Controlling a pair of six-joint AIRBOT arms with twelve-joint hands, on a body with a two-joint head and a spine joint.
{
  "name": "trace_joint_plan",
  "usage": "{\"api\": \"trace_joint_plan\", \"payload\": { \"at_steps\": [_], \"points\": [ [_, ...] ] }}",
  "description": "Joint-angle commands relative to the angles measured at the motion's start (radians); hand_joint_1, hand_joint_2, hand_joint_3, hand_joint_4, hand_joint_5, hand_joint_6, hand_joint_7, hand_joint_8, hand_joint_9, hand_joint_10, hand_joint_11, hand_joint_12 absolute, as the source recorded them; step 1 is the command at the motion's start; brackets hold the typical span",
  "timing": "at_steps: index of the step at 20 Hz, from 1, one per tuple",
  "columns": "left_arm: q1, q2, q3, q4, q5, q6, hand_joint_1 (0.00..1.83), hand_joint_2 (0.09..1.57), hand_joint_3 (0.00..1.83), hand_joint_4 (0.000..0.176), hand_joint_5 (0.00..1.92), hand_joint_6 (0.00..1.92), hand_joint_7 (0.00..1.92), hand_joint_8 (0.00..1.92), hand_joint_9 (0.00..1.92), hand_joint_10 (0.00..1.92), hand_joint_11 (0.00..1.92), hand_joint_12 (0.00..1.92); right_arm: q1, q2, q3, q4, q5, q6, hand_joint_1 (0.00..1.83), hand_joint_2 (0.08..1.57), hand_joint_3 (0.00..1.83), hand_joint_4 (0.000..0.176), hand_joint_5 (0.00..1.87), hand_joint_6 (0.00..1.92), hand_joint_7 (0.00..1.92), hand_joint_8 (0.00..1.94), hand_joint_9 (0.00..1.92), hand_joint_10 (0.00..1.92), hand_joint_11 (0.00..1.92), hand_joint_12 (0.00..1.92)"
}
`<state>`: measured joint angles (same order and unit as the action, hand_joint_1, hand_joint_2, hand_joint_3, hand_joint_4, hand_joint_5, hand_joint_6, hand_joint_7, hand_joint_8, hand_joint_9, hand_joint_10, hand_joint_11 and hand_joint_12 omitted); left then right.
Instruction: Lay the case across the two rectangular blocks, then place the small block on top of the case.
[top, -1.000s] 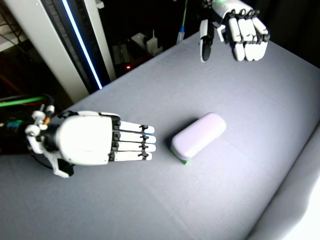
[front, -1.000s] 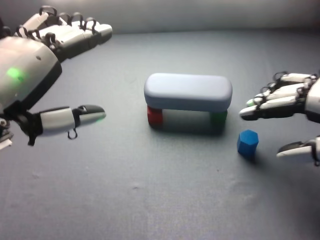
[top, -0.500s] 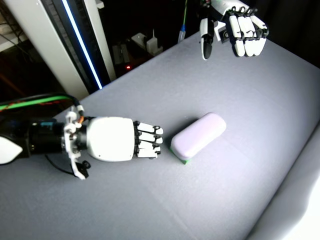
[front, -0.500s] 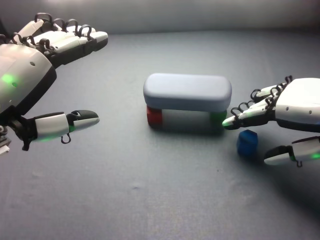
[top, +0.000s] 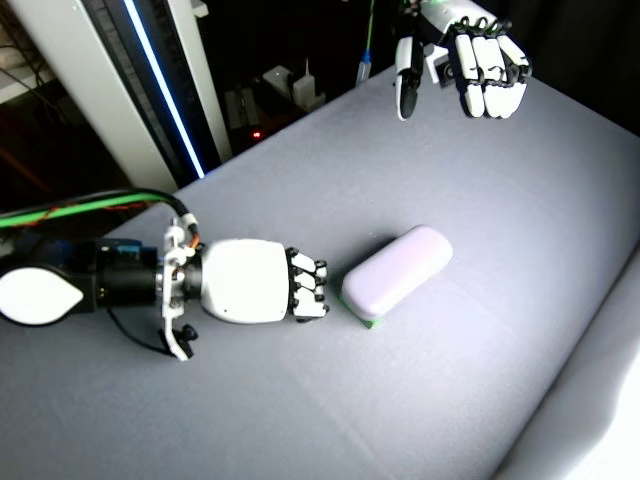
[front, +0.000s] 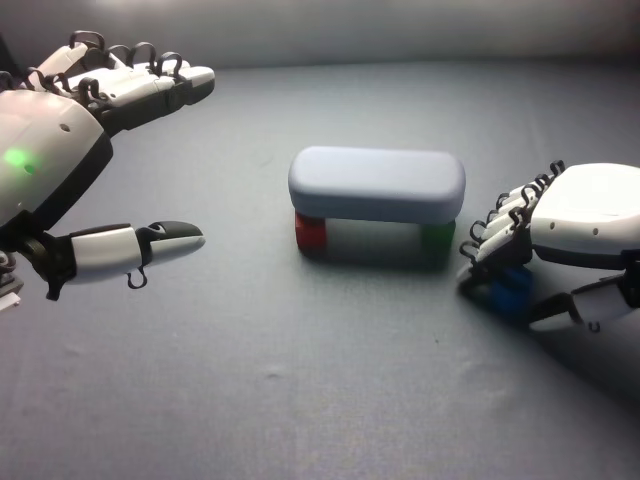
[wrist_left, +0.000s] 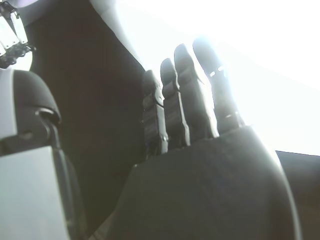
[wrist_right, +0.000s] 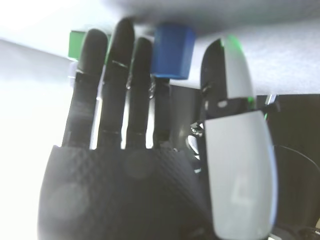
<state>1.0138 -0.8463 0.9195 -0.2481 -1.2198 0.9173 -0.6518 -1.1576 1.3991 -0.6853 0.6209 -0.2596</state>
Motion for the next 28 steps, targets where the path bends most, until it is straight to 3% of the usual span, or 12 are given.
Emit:
{"api": "trace_joint_plan", "payload": {
  "at_steps": [1, 2, 3, 4, 7, 12, 14, 17, 19, 21, 24, 28],
  "points": [
    [-0.006, -0.007, 0.001, 0.009, -0.125, -0.004, 0.99, 0.98, 0.00, 0.009, 0.42, 0.00, 0.41, 0.00, 0.42, 0.00, 0.00, 1.13, 0.012, -0.003, 0.004, 0.028, 0.076, 0.005, 1.17, 1.03, 0.00, 0.000, 0.86, 0.03, 0.57, 0.95, 0.57, 1.30, 0.49, 1.62],
    [-0.006, -0.007, 0.001, 0.009, -0.125, -0.005, 0.99, 0.98, 0.00, 0.004, 0.43, 0.00, 0.41, 0.00, 0.43, 0.00, 0.01, 1.13, 0.014, -0.004, 0.004, 0.027, 0.076, 0.005, 1.13, 1.15, 0.00, 0.000, 0.92, 0.85, 0.59, 1.00, 0.58, 1.32, 0.49, 1.65],
    [-0.006, -0.008, 0.001, 0.008, -0.124, -0.006, 0.98, 0.97, 0.00, 0.006, 0.44, 0.00, 0.43, 0.00, 0.45, 0.01, 0.05, 1.12, 0.016, -0.005, 0.004, 0.026, 0.076, 0.005, 1.17, 1.20, 0.00, 0.000, 0.82, 1.09, 0.77, 1.29, 0.61, 1.33, 0.52, 1.66],
    [-0.006, -0.008, 0.001, 0.008, -0.124, -0.006, 0.98, 0.97, 0.00, 0.008, 0.44, 0.00, 0.44, 0.00, 0.45, 0.01, 0.06, 1.11, 0.019, -0.007, 0.004, 0.026, 0.076, 0.005, 1.18, 1.20, 0.00, 0.000, 0.81, 1.13, 0.82, 1.34, 0.64, 1.34, 0.55, 1.68],
    [-0.006, -0.011, 0.001, 0.007, -0.123, -0.009, 0.98, 0.97, 0.00, 0.004, 0.44, 0.00, 0.44, 0.00, 0.47, 0.00, 0.03, 1.15, 0.022, -0.007, 0.004, 0.025, 0.076, 0.005, 1.20, 1.17, 0.00, 0.000, 0.83, 1.19, 0.93, 1.17, 0.77, 1.39, 0.67, 1.71],
    [0.002, -0.012, 0.000, 0.003, -0.125, -0.015, 0.99, 0.97, 0.00, 0.000, 0.43, 0.00, 0.44, 0.00, 0.48, 0.01, 0.03, 1.16, 0.037, -0.006, -0.004, 0.028, 0.100, 0.005, 1.25, 1.10, 0.00, 0.000, 0.88, 1.20, 1.16, 0.68, 1.02, 0.92, 0.83, 1.37],
    [0.006, -0.012, -0.001, 0.002, -0.126, -0.016, 0.99, 0.96, 0.00, 0.000, 0.43, 0.00, 0.44, 0.00, 0.48, 0.01, 0.04, 1.17, 0.051, -0.003, -0.010, 0.034, 0.128, 0.005, 1.23, 1.11, 0.00, 0.000, 0.89, 1.19, 1.10, 0.77, 0.95, 0.86, 0.69, 1.43],
    [0.013, -0.012, -0.002, 0.000, -0.134, -0.024, 0.99, 0.95, 0.00, 0.000, 0.43, 0.00, 0.45, 0.01, 0.50, 0.01, 0.06, 1.18, 0.093, 0.021, -0.027, 0.051, 0.195, 0.005, 1.23, 1.13, 0.00, 0.000, 0.86, 1.09, 1.03, 1.11, 0.94, 1.41, 0.82, 1.79],
    [0.020, -0.012, -0.003, -0.003, -0.140, -0.025, 0.99, 0.96, 0.00, 0.000, 0.43, 0.00, 0.45, 0.00, 0.51, 0.01, 0.07, 1.14, 0.116, 0.029, -0.030, 0.070, 0.235, 0.005, 1.22, 1.14, 0.00, 0.000, 0.84, 1.12, 1.01, 1.11, 0.84, 1.40, 0.69, 1.82],
    [0.028, -0.011, -0.005, -0.008, -0.145, -0.026, 0.98, 0.96, 0.00, 0.000, 0.43, 0.00, 0.45, 0.00, 0.50, 0.00, 0.06, 1.13, 0.143, 0.031, -0.028, 0.089, 0.263, -0.004, 1.24, 1.14, 0.00, 0.000, 0.93, 0.91, 0.95, 1.28, 0.78, 1.51, 0.67, 1.82],
    [0.041, -0.011, -0.008, -0.017, -0.154, -0.030, 0.99, 0.97, 0.00, 0.009, 0.42, 0.00, 0.45, 0.00, 0.51, 0.00, 0.07, 1.13, 0.191, 0.031, -0.016, 0.098, 0.265, -0.035, 1.23, 1.11, 0.00, 0.000, 0.87, 1.17, 1.10, 0.84, 0.91, 1.14, 0.85, 1.55],
    [0.043, -0.012, -0.008, -0.019, -0.154, -0.033, 0.98, 0.97, 0.00, 0.027, 0.42, 0.00, 0.45, 0.00, 0.51, 0.00, 0.05, 1.12, 0.249, 0.008, 0.032, 0.100, 0.230, -0.036, 1.25, 1.08, 0.00, 0.000, 0.93, 1.13, 1.18, 0.67, 1.06, 0.99, 0.93, 1.45]
  ]
}}
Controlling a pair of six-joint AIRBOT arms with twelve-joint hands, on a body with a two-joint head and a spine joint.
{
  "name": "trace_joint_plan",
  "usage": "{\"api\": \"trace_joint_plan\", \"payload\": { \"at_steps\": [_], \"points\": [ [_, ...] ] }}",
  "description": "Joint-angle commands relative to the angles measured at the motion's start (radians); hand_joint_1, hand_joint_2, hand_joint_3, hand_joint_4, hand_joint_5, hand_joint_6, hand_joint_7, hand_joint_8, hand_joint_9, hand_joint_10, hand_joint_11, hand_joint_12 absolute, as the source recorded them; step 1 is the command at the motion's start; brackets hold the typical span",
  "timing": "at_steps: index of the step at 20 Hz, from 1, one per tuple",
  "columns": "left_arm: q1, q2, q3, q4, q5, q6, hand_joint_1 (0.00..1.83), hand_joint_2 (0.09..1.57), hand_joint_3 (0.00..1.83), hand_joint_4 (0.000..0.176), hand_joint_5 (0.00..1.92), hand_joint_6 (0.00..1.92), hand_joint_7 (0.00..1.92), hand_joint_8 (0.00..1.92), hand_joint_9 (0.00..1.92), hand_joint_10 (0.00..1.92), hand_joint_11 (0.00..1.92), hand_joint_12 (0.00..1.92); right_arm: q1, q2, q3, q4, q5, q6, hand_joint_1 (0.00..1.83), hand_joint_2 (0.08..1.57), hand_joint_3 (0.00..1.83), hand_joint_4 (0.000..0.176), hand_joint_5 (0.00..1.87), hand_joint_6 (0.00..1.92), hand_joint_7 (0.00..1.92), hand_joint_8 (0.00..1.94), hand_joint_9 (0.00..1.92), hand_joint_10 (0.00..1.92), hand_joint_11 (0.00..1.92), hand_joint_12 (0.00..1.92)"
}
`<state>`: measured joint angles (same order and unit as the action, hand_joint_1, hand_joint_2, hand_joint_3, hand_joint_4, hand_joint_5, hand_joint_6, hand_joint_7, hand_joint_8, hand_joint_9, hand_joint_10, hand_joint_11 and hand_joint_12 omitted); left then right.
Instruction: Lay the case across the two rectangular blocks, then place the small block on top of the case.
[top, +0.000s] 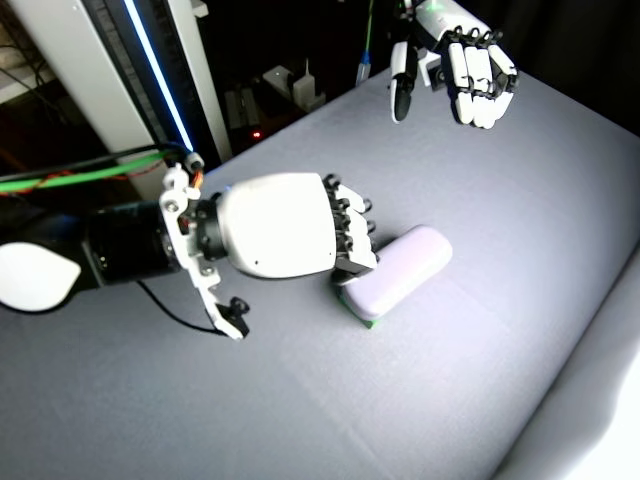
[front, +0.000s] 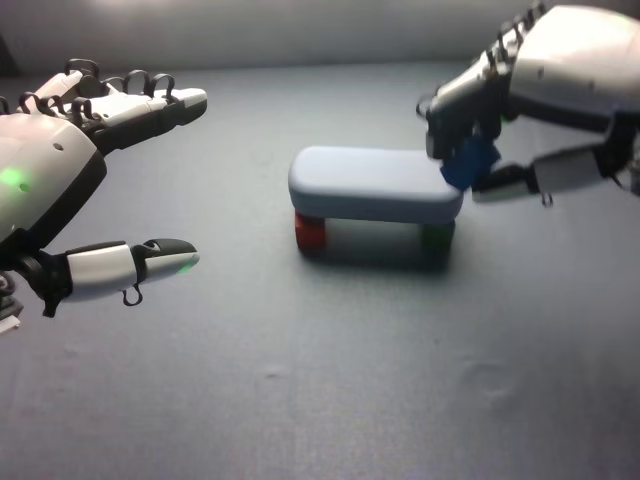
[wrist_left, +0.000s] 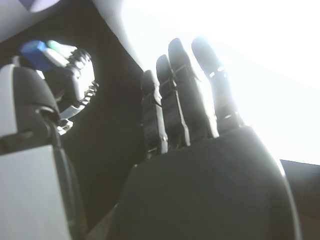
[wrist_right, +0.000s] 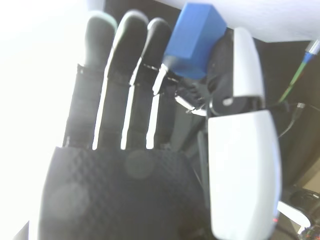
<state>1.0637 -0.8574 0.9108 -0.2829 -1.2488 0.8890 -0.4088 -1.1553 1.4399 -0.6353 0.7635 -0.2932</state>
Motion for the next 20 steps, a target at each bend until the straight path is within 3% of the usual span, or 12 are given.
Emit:
{"api": "trace_joint_plan", "payload": {
  "at_steps": [1, 3, 4, 6, 7, 8, 11, 12, 14, 17, 18, 20],
  "points": [
    [-0.007, -0.001, 0.001, 0.016, -0.125, -0.004, 0.98, 0.98, 0.00, 0.023, 0.42, 0.00, 0.45, 0.00, 0.50, 0.00, 0.03, 1.12, 0.018, -0.007, 0.005, 0.050, 0.073, -0.002, 1.25, 1.07, 0.00, 0.000, 0.95, 1.02, 1.20, 0.70, 1.12, 1.10, 1.01, 1.54],
    [-0.007, -0.002, 0.001, 0.016, -0.124, -0.004, 0.99, 0.98, 0.00, 0.026, 0.42, 0.00, 0.44, 0.00, 0.50, 0.00, 0.02, 1.12, 0.043, -0.031, 0.032, 0.050, 0.042, -0.002, 1.23, 1.09, 0.00, 0.009, 0.96, 1.05, 1.11, 0.82, 0.97, 1.06, 0.87, 1.49],
    [-0.007, -0.003, 0.001, 0.016, -0.122, -0.004, 0.97, 0.98, 0.00, 0.020, 0.41, 0.00, 0.44, 0.00, 0.50, 0.00, 0.03, 1.13, 0.048, -0.044, 0.044, 0.050, 0.028, -0.002, 1.23, 1.10, 0.00, 0.000, 0.93, 1.07, 1.10, 0.84, 1.02, 0.98, 0.88, 1.42],
    [-0.007, -0.005, 0.003, 0.016, -0.120, -0.004, 0.97, 0.98, 0.00, 0.010, 0.42, 0.00, 0.45, 0.00, 0.52, 0.01, 0.04, 1.13, 0.055, -0.071, 0.068, 0.041, -0.005, -0.003, 1.23, 1.09, 0.00, 0.002, 0.95, 1.03, 1.11, 0.82, 0.98, 0.99, 0.77, 1.48],
    [-0.007, -0.007, 0.004, 0.016, -0.118, -0.005, 0.97, 0.98, 0.00, 0.028, 0.42, 0.00, 0.46, 0.00, 0.52, 0.00, 0.02, 1.16, 0.061, -0.087, 0.081, 0.025, -0.030, -0.003, 1.23, 1.10, 0.00, 0.014, 0.95, 1.08, 1.08, 0.83, 0.89, 0.96, 0.60, 1.49],
    [-0.007, -0.008, 0.005, 0.016, -0.117, -0.006, 0.97, 0.98, 0.00, 0.041, 0.42, 0.00, 0.46, 0.00, 0.52, 0.01, 0.04, 1.17, 0.063, -0.100, 0.091, 0.012, -0.051, -0.003, 1.24, 1.09, 0.00, 0.000, 0.95, 1.06, 1.12, 0.79, 0.93, 0.97, 0.67, 1.47],
    [-0.007, -0.009, 0.007, 0.016, -0.113, -0.009, 0.97, 0.98, 0.00, 0.037, 0.42, 0.00, 0.45, 0.00, 0.51, 0.00, 0.02, 1.16, 0.067, -0.135, 0.119, -0.015, -0.095, -0.003, 1.26, 1.07, 0.00, 0.000, 0.96, 1.06, 1.23, 0.58, 1.09, 0.78, 0.83, 1.28],
    [-0.007, -0.010, 0.007, 0.016, -0.112, -0.009, 0.97, 0.98, 0.00, 0.042, 0.42, 0.00, 0.45, 0.00, 0.50, 0.00, 0.01, 1.16, 0.071, -0.146, 0.129, -0.026, -0.110, -0.003, 1.36, 1.06, 0.01, 0.000, 0.92, 1.07, 1.19, 0.58, 1.05, 0.97, 0.80, 1.29],
    [-0.007, -0.012, 0.008, 0.016, -0.107, -0.010, 0.95, 0.98, 0.00, 0.040, 0.42, 0.00, 0.46, 0.01, 0.51, 0.00, 0.01, 1.15, 0.076, -0.163, 0.146, -0.035, -0.134, -0.003, 1.26, 1.06, 0.00, 0.000, 1.00, 0.97, 1.18, 0.69, 1.02, 0.99, 0.82, 1.43],
    [-0.007, -0.017, 0.013, 0.016, -0.104, -0.013, 0.95, 0.99, 0.00, 0.023, 0.41, 0.00, 0.44, 0.00, 0.50, 0.00, 0.02, 1.15, 0.078, -0.179, 0.165, -0.037, -0.158, -0.003, 1.38, 1.08, 0.00, 0.000, 0.91, 1.11, 1.14, 0.63, 0.98, 1.09, 0.72, 1.30],
    [-0.007, -0.017, 0.014, 0.016, -0.103, -0.015, 0.96, 0.98, 0.00, 0.024, 0.42, 0.00, 0.45, 0.00, 0.51, 0.00, 0.03, 1.15, 0.078, -0.183, 0.170, -0.037, -0.163, -0.003, 1.28, 1.08, 0.00, 0.000, 0.95, 1.07, 1.18, 0.62, 1.00, 0.87, 0.75, 1.32],
    [-0.008, -0.017, 0.015, 0.017, -0.102, -0.016, 0.94, 0.98, 0.00, 0.026, 0.42, 0.00, 0.46, 0.00, 0.52, 0.00, 0.04, 1.12, 0.083, -0.190, 0.180, -0.037, -0.172, -0.003, 1.25, 1.09, 0.00, 0.000, 0.89, 1.17, 1.20, 0.60, 1.03, 0.78, 0.74, 1.39]
  ]
}}
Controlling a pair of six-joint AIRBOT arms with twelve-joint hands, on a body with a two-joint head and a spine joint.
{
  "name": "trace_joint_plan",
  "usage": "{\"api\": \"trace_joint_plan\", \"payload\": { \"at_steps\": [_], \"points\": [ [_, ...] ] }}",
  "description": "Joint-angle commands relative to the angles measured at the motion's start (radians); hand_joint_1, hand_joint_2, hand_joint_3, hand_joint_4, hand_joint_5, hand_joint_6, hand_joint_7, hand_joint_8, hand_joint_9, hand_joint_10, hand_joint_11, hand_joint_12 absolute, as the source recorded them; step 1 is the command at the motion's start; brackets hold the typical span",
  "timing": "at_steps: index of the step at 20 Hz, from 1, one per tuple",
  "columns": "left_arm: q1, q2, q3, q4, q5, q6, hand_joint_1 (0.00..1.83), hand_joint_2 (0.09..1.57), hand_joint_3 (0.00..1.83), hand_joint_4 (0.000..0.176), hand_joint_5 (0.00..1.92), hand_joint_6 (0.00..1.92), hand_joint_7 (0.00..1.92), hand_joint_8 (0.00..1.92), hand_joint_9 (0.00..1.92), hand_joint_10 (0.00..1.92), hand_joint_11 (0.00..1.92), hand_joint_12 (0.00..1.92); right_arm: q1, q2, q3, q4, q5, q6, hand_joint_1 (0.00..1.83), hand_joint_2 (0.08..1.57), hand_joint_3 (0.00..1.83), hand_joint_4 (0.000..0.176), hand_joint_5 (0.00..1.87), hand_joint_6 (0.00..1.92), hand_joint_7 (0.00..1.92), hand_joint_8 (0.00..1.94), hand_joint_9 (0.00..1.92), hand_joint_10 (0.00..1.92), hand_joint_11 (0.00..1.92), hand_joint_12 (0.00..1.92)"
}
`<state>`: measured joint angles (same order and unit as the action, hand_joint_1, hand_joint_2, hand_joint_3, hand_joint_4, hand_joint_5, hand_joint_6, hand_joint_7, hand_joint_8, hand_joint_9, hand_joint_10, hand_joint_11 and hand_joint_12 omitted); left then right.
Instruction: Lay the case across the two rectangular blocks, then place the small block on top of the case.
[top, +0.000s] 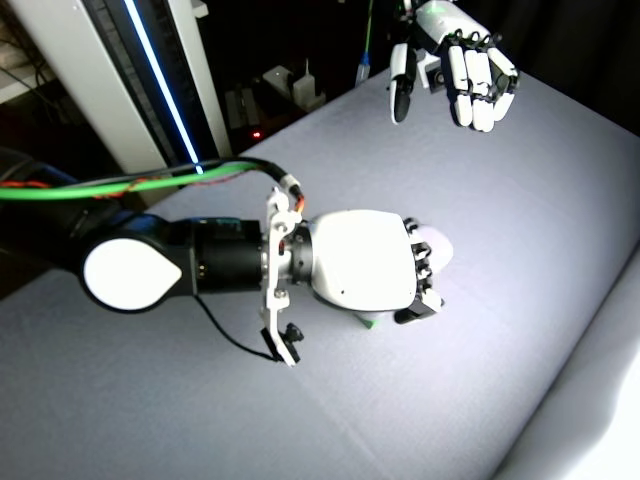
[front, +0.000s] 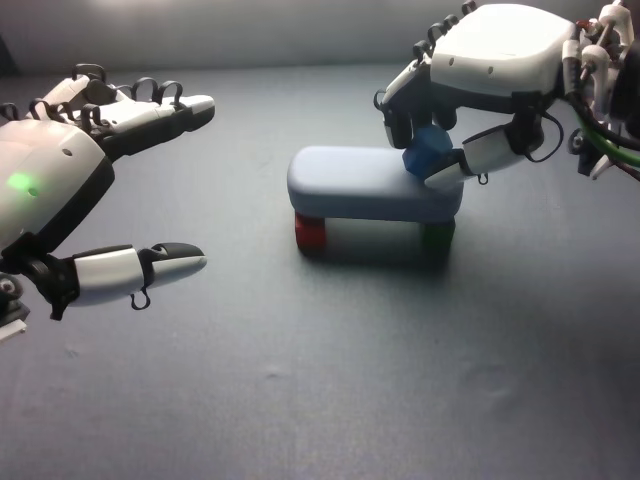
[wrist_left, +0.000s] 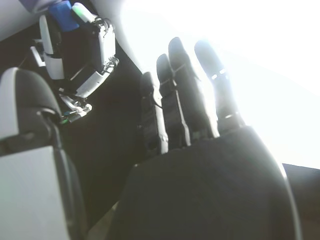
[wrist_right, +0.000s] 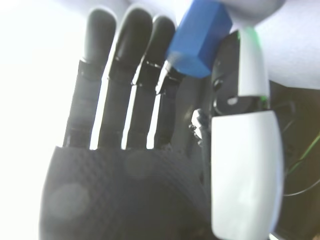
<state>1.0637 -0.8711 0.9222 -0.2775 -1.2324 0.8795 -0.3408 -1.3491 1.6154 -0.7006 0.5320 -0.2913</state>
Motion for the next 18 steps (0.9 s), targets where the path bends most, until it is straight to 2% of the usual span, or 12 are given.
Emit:
{"api": "trace_joint_plan", "payload": {
  "at_steps": [1, 3, 6, 7, 8, 10, 11, 12, 14, 16, 17, 18],
  "points": [
    [-0.008, -0.004, 0.003, 0.012, -0.119, -0.007, 0.94, 0.99, 0.00, 0.034, 0.42, 0.00, 0.46, 0.00, 0.51, 0.00, 0.03, 1.12, 0.018, 0.001, 0.007, 0.028, 0.058, -0.005, 1.25, 1.09, 0.00, 0.000, 0.87, 1.20, 1.20, 0.59, 1.04, 0.76, 0.75, 1.40],
    [-0.008, -0.005, 0.004, 0.012, -0.118, -0.007, 0.95, 0.98, 0.00, 0.043, 0.42, 0.00, 0.45, 0.00, 0.50, 0.00, 0.03, 1.12, 0.020, -0.001, 0.010, 0.028, 0.056, -0.005, 1.26, 1.09, 0.00, 0.000, 0.88, 1.15, 1.20, 0.64, 1.06, 0.75, 0.77, 1.38],
    [-0.008, -0.007, 0.004, 0.013, -0.116, -0.008, 0.96, 0.98, 0.00, 0.026, 0.42, 0.00, 0.45, 0.00, 0.50, 0.00, 0.02, 1.13, 0.020, -0.007, 0.014, 0.028, 0.044, -0.011, 1.26, 1.08, 0.00, 0.000, 0.88, 1.16, 1.24, 0.55, 1.09, 0.66, 0.76, 1.29],
    [-0.008, -0.008, 0.004, 0.014, -0.115, -0.009, 0.96, 0.98, 0.00, 0.027, 0.43, 0.01, 0.46, 0.01, 0.51, 0.00, 0.03, 1.13, 0.020, -0.009, 0.016, 0.028, 0.041, -0.011, 1.26, 1.08, 0.00, 0.000, 0.91, 1.17, 1.25, 0.47, 1.08, 0.55, 0.65, 1.27],
    [-0.008, -0.008, 0.004, 0.015, -0.115, -0.010, 0.96, 0.98, 0.00, 0.031, 0.44, 0.01, 0.46, 0.00, 0.51, 0.00, 0.03, 1.13, 0.020, -0.009, 0.016, 0.028, 0.039, -0.013, 1.25, 1.08, 0.00, 0.000, 0.91, 1.14, 1.21, 0.58, 1.08, 0.58, 0.69, 1.32],
    [-0.008, -0.009, 0.004, 0.015, -0.116, -0.011, 0.96, 0.98, 0.00, 0.026, 0.44, 0.01, 0.46, 0.00, 0.50, 0.00, 0.02, 1.13, 0.020, -0.009, 0.013, 0.028, 0.039, -0.014, 1.24, 1.12, 0.00, 0.000, 0.89, 1.00, 1.05, 1.02, 0.98, 0.95, 0.81, 1.46],
    [-0.008, -0.009, 0.004, 0.015, -0.116, -0.012, 0.97, 0.98, 0.00, 0.025, 0.44, 0.01, 0.46, 0.00, 0.50, 0.00, 0.02, 1.13, 0.020, -0.009, 0.010, 0.028, 0.039, -0.014, 1.25, 1.14, 0.00, 0.000, 0.85, 1.00, 1.02, 1.11, 0.92, 0.98, 0.76, 1.47],
    [-0.008, -0.009, 0.004, 0.015, -0.116, -0.012, 0.97, 0.98, 0.00, 0.019, 0.44, 0.01, 0.45, 0.00, 0.49, 0.00, 0.02, 1.12, 0.020, -0.009, 0.006, 0.028, 0.040, -0.014, 1.32, 1.11, 0.00, 0.000, 0.77, 0.51, 0.98, 1.04, 0.85, 0.90, 0.67, 1.38],
    [-0.008, -0.009, 0.004, 0.015, -0.116, -0.013, 0.96, 0.98, 0.00, 0.028, 0.44, 0.00, 0.46, 0.00, 0.50, 0.00, 0.04, 1.13, 0.020, -0.009, -0.003, 0.028, 0.043, -0.014, 1.07, 1.01, 0.00, 0.000, 0.76, 0.08, 0.89, 0.40, 0.85, 0.60, 0.61, 1.23],
    [-0.008, -0.009, 0.004, 0.014, -0.117, -0.014, 0.96, 0.98, 0.00, 0.013, 0.44, 0.00, 0.46, 0.00, 0.50, 0.00, 0.04, 1.12, 0.020, -0.009, -0.014, 0.028, 0.048, -0.014, 1.02, 0.99, 0.00, 0.000, 0.70, 0.00, 0.90, 0.20, 0.81, 0.63, 0.57, 1.29],
    [-0.008, -0.009, 0.003, 0.014, -0.117, -0.014, 0.97, 0.98, 0.00, 0.025, 0.44, 0.00, 0.46, 0.00, 0.50, 0.00, 0.03, 1.12, 0.020, -0.009, -0.023, 0.028, 0.052, -0.014, 1.00, 0.98, 0.00, 0.000, 0.67, 0.00, 0.90, 0.16, 0.79, 0.62, 0.57, 1.26],
    [-0.008, -0.009, 0.003, 0.014, -0.118, -0.015, 0.96, 0.98, 0.00, 0.019, 0.45, 0.00, 0.46, 0.00, 0.50, 0.00, 0.03, 1.12, 0.020, -0.009, -0.027, 0.028, 0.055, -0.014, 0.98, 0.98, 0.00, 0.000, 0.63, 0.00, 0.88, 0.14, 0.77, 0.62, 0.58, 1.26]
  ]
}}
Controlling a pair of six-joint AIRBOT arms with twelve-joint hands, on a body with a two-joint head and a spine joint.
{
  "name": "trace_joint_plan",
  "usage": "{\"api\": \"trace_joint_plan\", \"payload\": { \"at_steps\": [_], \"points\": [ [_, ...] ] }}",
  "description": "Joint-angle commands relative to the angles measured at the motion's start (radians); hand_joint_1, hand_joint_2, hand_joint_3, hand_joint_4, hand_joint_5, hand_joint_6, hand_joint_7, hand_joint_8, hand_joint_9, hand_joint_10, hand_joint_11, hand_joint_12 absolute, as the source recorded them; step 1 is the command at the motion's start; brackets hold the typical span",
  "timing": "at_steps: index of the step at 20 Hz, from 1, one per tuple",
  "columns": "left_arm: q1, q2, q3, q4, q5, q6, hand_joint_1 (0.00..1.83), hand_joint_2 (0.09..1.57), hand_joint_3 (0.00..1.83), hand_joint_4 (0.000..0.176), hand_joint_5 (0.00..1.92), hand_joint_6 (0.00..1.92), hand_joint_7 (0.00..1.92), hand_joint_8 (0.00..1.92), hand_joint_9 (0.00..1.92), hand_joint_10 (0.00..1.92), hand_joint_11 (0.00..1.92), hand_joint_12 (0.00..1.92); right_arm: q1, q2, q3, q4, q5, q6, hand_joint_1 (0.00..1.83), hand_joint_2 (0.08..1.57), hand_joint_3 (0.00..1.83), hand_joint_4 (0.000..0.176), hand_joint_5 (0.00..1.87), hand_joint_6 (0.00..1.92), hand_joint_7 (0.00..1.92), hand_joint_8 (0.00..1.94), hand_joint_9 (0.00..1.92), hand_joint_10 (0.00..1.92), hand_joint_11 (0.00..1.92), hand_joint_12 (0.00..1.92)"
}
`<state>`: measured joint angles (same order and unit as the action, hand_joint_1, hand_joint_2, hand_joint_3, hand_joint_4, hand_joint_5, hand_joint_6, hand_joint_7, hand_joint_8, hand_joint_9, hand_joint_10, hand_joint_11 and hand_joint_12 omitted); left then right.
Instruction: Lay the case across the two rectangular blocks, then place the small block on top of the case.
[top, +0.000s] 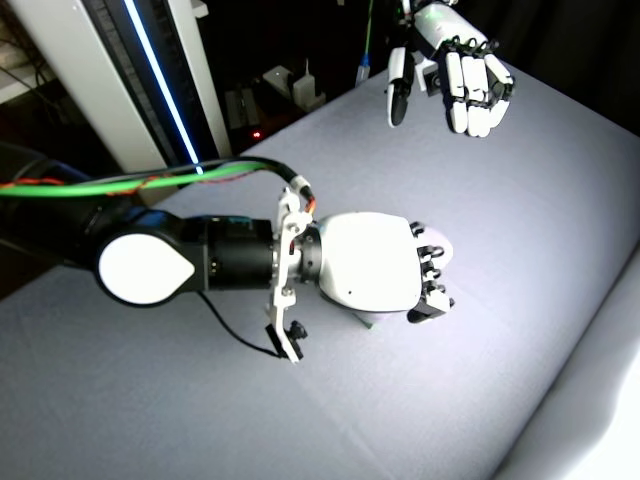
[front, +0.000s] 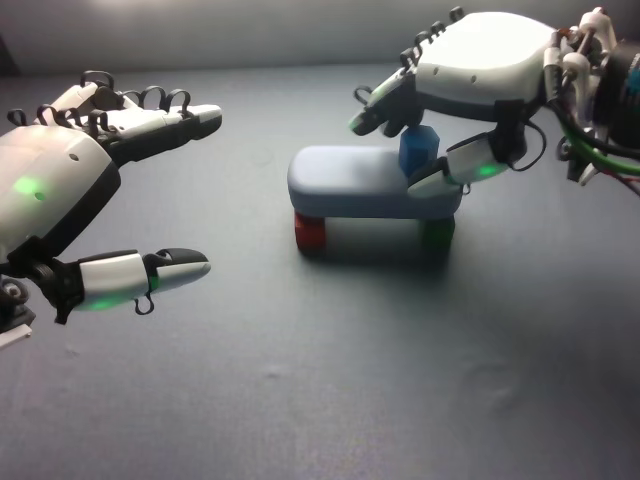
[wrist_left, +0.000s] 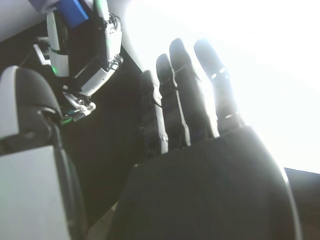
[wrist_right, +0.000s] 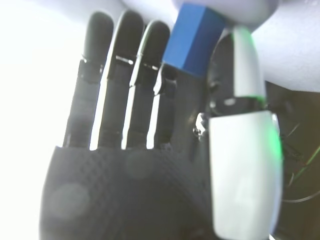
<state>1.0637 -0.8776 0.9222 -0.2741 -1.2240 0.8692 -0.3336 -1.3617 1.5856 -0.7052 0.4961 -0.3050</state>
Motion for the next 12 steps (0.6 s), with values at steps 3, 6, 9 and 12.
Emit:
{"api": "trace_joint_plan", "payload": {
  "at_steps": [3, 6, 9, 12],
  "points": [
    [-0.008, -0.002, 0.002, 0.011, -0.129, -0.006, 0.96, 0.99, 0.00, 0.022, 0.44, 0.00, 0.46, 0.00, 0.50, 0.00, 0.01, 1.14, 0.012, 0.004, -0.009, 0.033, 0.099, -0.001, 0.96, 0.96, 0.00, 0.000, 0.54, 0.00, 0.72, 0.03, 0.72, 0.44, 0.59, 1.05],
    [-0.007, -0.001, -0.002, 0.011, -0.136, -0.007, 0.98, 0.99, 0.00, 0.017, 0.44, 0.00, 0.47, 0.00, 0.50, 0.00, 0.02, 1.16, 0.012, 0.011, -0.030, 0.071, 0.149, -0.001, 0.83, 0.92, 0.00, 0.068, 0.22, 0.00, 0.34, 0.00, 0.35, 0.06, 0.05, 0.88],
    [-0.002, 0.007, -0.011, 0.010, -0.156, -0.007, 0.98, 0.98, 0.00, 0.006, 0.42, 0.00, 0.44, 0.00, 0.50, 0.00, 0.03, 1.17, 0.000, 0.090, -0.084, 0.163, 0.272, -0.009, 0.79, 0.87, 0.00, 0.127, 0.03, 0.01, 0.14, 0.00, 0.09, 0.01, 0.00, 0.31],
    [0.010, 0.022, -0.021, 0.007, -0.190, -0.010, 0.87, 0.99, 0.01, 0.013, 0.38, 0.00, 0.40, 0.00, 0.42, 0.00, 0.05, 1.09, -0.045, 0.186, -0.171, 0.268, 0.409, -0.073, 0.69, 0.86, 0.00, 0.163, 0.00, 0.00, 0.04, 0.01, 0.00, 0.00, 0.02, 0.02]
  ]
}}
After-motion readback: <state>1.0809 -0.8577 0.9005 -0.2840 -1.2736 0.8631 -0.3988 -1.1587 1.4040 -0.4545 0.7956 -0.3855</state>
